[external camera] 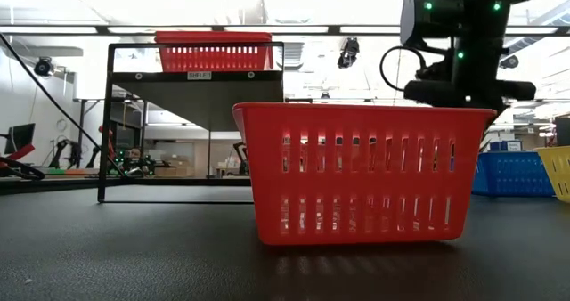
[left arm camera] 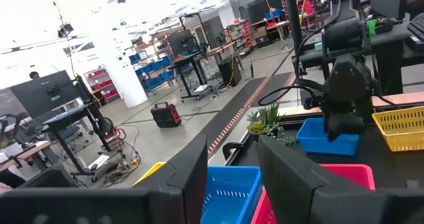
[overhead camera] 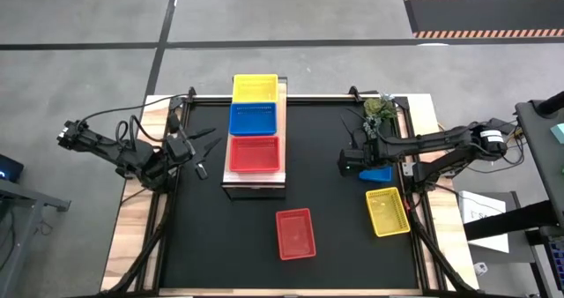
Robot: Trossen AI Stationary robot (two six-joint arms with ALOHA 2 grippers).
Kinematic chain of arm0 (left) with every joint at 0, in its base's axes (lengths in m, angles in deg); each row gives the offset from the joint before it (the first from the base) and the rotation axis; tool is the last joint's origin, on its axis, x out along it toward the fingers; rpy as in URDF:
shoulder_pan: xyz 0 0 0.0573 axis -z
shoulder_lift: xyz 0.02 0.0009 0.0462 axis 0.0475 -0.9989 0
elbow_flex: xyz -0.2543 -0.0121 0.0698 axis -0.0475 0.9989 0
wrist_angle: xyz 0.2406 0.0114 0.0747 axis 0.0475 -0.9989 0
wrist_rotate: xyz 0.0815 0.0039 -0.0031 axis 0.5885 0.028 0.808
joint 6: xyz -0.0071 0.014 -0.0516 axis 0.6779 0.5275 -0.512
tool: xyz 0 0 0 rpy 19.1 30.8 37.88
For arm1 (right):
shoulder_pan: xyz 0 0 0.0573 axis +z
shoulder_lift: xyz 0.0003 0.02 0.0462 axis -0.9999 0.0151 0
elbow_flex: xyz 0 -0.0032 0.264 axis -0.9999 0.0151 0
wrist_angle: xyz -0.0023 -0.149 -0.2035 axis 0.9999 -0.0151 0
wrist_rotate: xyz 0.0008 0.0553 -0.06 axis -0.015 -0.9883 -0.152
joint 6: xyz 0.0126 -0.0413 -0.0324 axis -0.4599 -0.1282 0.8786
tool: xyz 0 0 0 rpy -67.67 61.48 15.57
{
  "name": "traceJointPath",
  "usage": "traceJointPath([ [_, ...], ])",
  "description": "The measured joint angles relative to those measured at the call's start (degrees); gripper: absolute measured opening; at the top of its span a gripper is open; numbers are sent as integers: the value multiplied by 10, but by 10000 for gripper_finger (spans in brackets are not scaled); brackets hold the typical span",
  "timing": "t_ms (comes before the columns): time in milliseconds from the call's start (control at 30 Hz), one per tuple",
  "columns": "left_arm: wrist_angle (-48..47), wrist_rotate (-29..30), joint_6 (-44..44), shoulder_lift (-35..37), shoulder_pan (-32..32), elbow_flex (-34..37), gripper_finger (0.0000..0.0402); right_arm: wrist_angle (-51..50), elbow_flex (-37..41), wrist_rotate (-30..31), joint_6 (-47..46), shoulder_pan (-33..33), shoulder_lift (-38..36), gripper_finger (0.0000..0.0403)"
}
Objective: Stack baskets on shelf by color
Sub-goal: Stack the blue bin on top of the blue bins on the shelf
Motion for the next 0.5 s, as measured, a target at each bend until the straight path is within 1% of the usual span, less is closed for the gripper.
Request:
traceJointPath([
  [267,0,0,2,0,0,0,118,47,42,4,-27,0,0,151],
  [500,0,0,2,0,0,0,118,71,62,15,-44,0,0,126],
])
